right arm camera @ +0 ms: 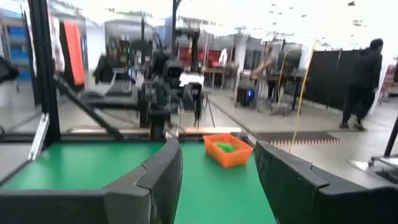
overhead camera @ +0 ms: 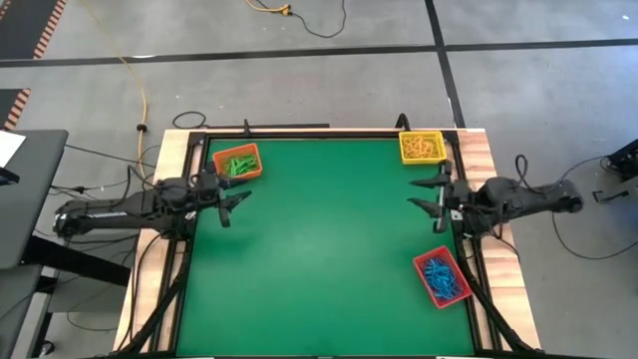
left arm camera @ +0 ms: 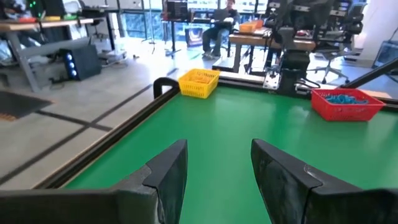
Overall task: Sort rubber bands into baskets
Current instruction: Return to Home Position
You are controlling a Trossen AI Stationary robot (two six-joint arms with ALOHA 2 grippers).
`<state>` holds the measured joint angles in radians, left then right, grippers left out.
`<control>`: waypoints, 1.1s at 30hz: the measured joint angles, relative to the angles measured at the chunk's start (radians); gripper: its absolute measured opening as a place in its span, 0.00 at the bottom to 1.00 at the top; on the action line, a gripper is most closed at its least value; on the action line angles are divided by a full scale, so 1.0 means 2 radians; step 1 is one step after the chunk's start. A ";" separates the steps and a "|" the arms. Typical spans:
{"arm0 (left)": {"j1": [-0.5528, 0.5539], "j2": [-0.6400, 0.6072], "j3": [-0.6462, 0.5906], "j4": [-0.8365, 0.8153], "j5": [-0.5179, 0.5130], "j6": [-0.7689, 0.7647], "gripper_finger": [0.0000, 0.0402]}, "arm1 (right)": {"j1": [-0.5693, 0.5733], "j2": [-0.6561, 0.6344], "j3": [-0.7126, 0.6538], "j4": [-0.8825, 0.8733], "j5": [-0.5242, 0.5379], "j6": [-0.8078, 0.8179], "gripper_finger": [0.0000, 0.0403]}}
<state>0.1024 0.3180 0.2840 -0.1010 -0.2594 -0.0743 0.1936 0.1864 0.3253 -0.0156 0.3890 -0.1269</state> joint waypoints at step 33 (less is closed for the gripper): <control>-0.073 -0.007 -0.110 0.150 -0.045 0.041 0.41 | -0.058 -0.092 -0.144 0.076 0.002 0.024 0.53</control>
<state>-0.0435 0.3042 0.0635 0.1995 -0.3485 0.0076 0.0781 0.0017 0.0373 0.1374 0.3923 -0.0780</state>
